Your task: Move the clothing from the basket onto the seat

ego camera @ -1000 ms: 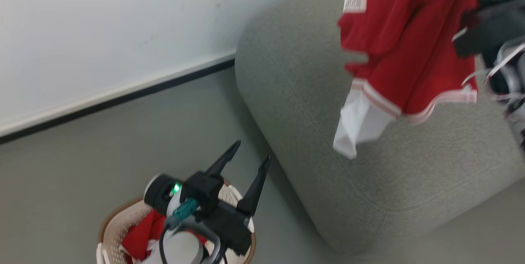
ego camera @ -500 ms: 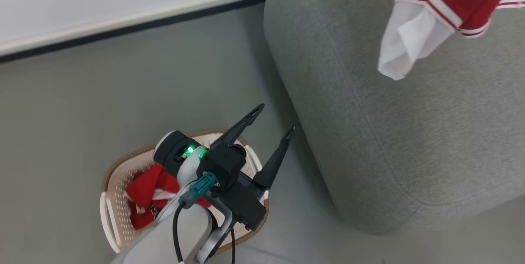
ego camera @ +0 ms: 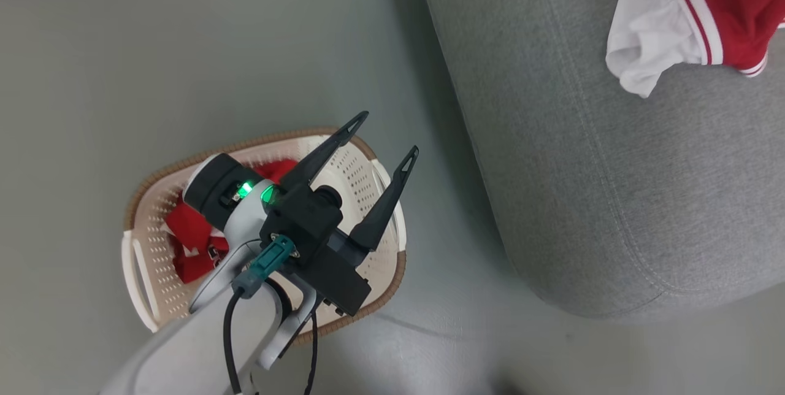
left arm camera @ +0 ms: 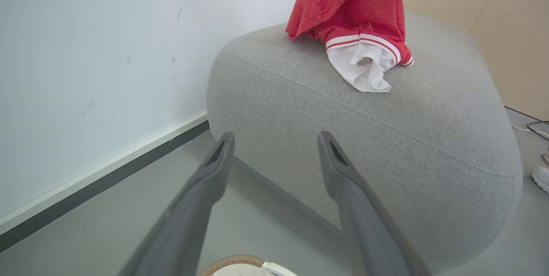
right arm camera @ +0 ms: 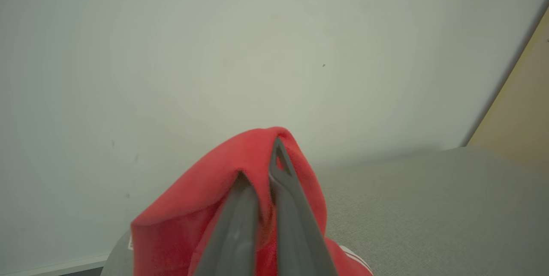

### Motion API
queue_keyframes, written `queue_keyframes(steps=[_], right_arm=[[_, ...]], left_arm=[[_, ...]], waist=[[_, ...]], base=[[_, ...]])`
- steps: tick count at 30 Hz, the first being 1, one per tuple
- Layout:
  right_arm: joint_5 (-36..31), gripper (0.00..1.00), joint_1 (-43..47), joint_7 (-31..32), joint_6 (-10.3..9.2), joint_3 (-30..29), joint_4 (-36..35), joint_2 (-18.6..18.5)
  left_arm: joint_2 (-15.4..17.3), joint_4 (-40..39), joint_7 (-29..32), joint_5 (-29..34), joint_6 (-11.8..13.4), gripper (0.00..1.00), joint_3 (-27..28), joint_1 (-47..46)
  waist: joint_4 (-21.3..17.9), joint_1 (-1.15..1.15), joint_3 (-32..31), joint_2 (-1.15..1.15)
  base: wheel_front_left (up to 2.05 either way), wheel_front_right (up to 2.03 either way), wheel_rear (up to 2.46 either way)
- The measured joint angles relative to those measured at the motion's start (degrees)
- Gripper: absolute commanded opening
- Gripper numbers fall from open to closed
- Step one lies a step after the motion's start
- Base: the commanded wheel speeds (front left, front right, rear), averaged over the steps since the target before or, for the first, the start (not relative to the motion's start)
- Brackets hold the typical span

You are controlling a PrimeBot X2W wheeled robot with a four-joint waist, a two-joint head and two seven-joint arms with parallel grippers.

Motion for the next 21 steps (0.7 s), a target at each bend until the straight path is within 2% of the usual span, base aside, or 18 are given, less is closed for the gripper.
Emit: queue_keyframes(steps=[9,15,17,18,19,21], right_arm=[[1.16,0.0,5.31,-2.38,-0.25,0.42,6.88,5.19],[1.07,0.02,6.14,-3.48,0.15,1.37,9.13,7.42],[0.57,0.39,6.14,-3.56,0.33,1.88,9.83,7.4],[0.56,0.49,6.16,-3.72,0.36,2.07,10.1,7.48],[0.48,1.0,6.17,-3.93,0.78,2.24,10.27,7.6],[-0.16,1.0,6.3,-4.02,1.16,2.67,10.38,7.72]], left_arm=[[1.96,-1.24,1.1,1.99,0.02,1.0,0.19,-2.05],[2.83,-1.19,1.32,2.0,0.05,1.0,0.62,-2.04],[2.91,-0.98,1.31,2.0,0.07,1.0,0.73,-2.0],[2.93,-0.77,1.3,2.0,0.1,1.0,0.8,-1.97],[2.97,-0.54,1.24,2.0,0.25,1.0,0.88,-1.94],[2.98,-0.05,0.97,1.99,0.48,1.0,1.07,-1.77]], waist=[[-1.6,0.0,6.43,0.0],[-3.07,-0.02,7.71,-0.01],[-3.36,-0.01,7.62,-0.01],[-3.46,-0.01,7.47,0.0],[-3.56,-0.01,7.28,-0.01],[-3.75,-0.02,6.79,-0.01]], base=[[0.0,0.0,0.0],[0.0,0.0,0.0],[0.0,0.0,0.0],[0.0,0.0,0.0],[0.0,0.0,0.0],[0.0,0.0,0.0]])
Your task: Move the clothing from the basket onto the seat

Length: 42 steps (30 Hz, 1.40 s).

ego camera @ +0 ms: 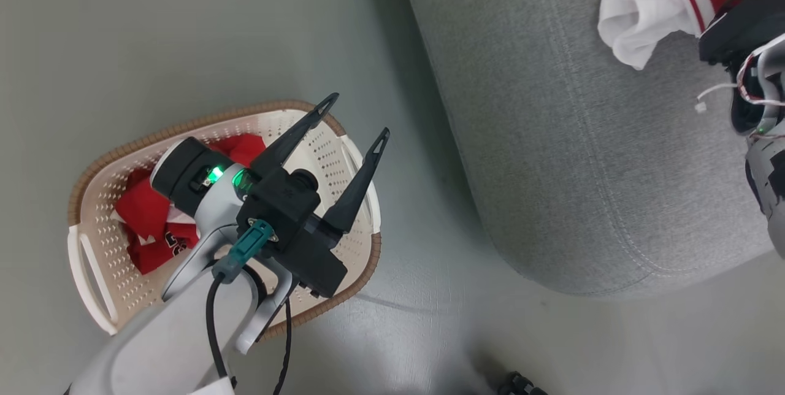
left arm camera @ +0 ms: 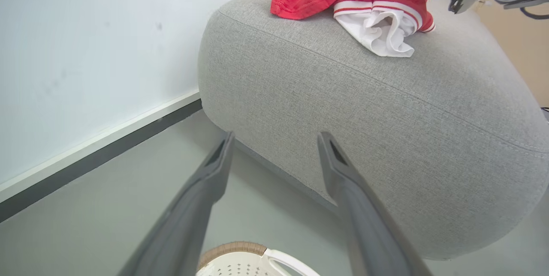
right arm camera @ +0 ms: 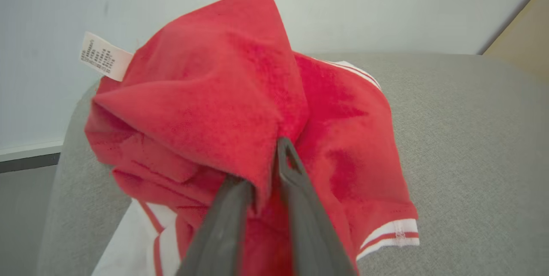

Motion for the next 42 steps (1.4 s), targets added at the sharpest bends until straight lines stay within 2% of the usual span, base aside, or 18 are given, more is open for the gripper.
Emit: queue_keyframes(steps=[8,20,36,40,42], right_arm=[[-2.92,1.0,3.64,-0.27,1.12,2.29,-0.08,1.13],[-5.31,1.0,10.88,-0.27,0.81,2.49,-6.42,1.14],[-5.34,1.0,22.86,-0.27,0.85,3.23,-15.58,6.7],[-5.52,1.0,27.43,-0.27,0.51,3.55,-17.48,7.88],[-5.71,1.0,29.65,-0.27,-0.32,3.54,-18.27,8.26]], left_arm=[[-0.49,2.45,-2.1,-1.19,0.35,1.0,1.35,2.2],[-4.15,7.61,-6.89,-5.0,1.0,1.0,4.93,3.52],[-6.37,17.13,-10.66,-10.46,1.83,1.0,12.15,9.47],[-6.38,18.5,-11.17,-11.49,2.04,1.0,14.06,13.06],[-6.39,19.07,-11.26,-11.82,2.09,1.0,15.0,14.99]], waist=[[-0.75,0.0,-3.27,0.0],[-0.17,-0.01,-11.39,0.0],[5.88,-0.01,-23.28,-0.01],[7.49,-0.02,-26.48,-0.02],[8.22,-0.02,-28.09,-0.02]], base=[[0.0,0.0,0.0],[0.0,0.0,0.0],[0.0,0.0,0.0],[0.0,0.0,0.0],[0.0,0.0,0.0]])
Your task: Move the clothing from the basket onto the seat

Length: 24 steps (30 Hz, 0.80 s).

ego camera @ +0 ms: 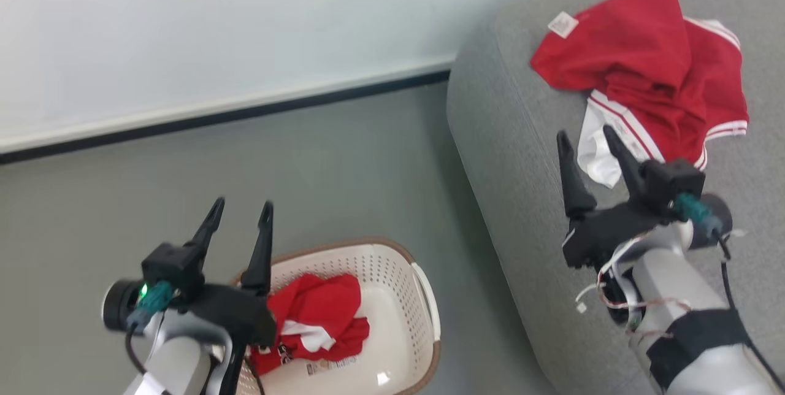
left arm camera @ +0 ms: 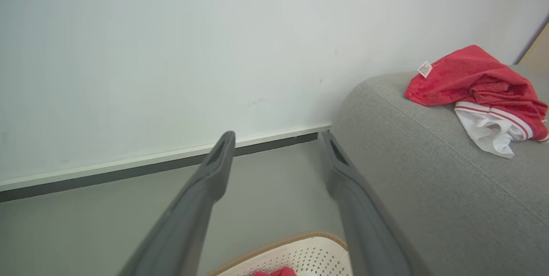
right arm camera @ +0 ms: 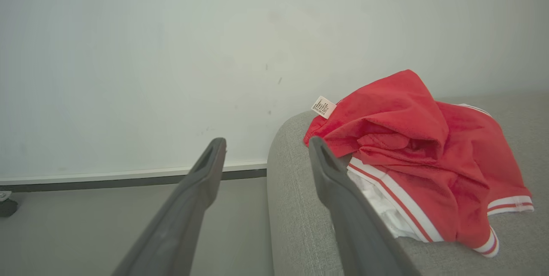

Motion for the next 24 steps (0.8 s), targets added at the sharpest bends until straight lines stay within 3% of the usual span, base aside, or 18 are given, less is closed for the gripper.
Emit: queue_keyframes(steps=[5,11,24], right_arm=[[-0.42,1.0,5.52,0.0,-2.12,-0.43,-2.46,0.86],[-0.56,1.0,13.13,0.01,-3.2,-0.69,-6.78,2.41],[-2.31,1.0,24.12,0.0,-3.98,0.37,-17.3,2.79]], left_arm=[[-0.03,0.79,-0.37,-0.44,0.26,1.0,2.45,4.88],[0.05,-0.53,-0.38,-0.82,0.43,1.0,4.46,11.87],[-0.14,-7.27,-0.38,0.1,0.49,1.0,11.35,21.79]], waist=[[1.65,0.0,-4.13,0.0],[3.29,0.0,-8.85,0.0],[5.76,0.01,-13.66,0.01]], base=[[0.0,0.0,0.0],[0.0,0.0,0.0],[0.0,0.0,0.0]])
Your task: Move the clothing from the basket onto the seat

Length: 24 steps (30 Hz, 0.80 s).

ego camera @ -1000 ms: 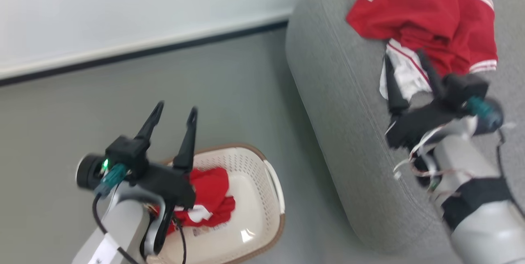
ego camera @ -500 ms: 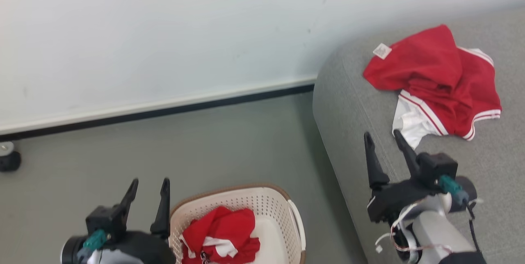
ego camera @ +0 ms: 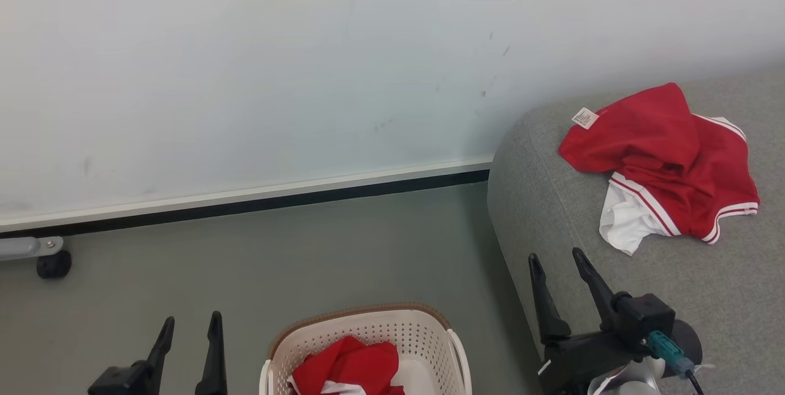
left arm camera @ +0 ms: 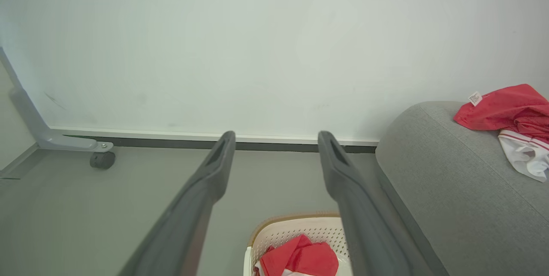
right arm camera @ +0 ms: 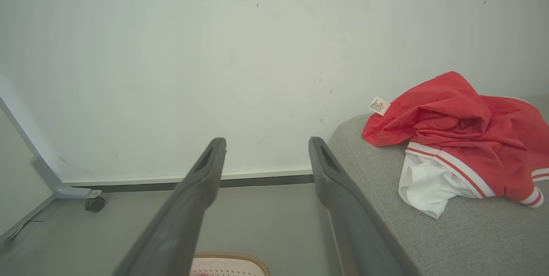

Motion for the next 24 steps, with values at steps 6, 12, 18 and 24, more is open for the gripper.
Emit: queue_keyframes(steps=[6,12,18,24], right_arm=[[-0.62,1.0,2.55,0.0,-0.22,-0.53,-2.76,-0.42],[-1.32,1.0,3.94,0.0,-0.65,-1.41,-5.27,-0.79],[-1.38,1.0,4.75,0.0,-0.67,-1.89,-6.16,-0.85],[-1.42,1.0,5.88,0.0,-0.73,-2.4,-7.11,-0.88]], left_arm=[[-0.75,-1.66,-0.01,1.0,0.01,1.0,2.26,2.04],[-1.8,-3.23,-0.01,2.1,0.01,1.0,4.23,3.25],[-2.46,-4.09,-0.01,3.66,0.01,1.0,5.2,4.04],[-2.69,-4.74,-0.01,4.33,0.01,1.0,5.63,4.42]], waist=[[-0.04,0.01,-0.17,0.0],[-0.44,0.01,-0.29,0.0],[-0.75,0.01,-0.48,0.0],[-0.79,0.01,-0.6,0.0]], base=[[0.0,0.0,0.0],[0.0,0.0,0.0],[0.0,0.0,0.0],[0.0,0.0,0.0]])
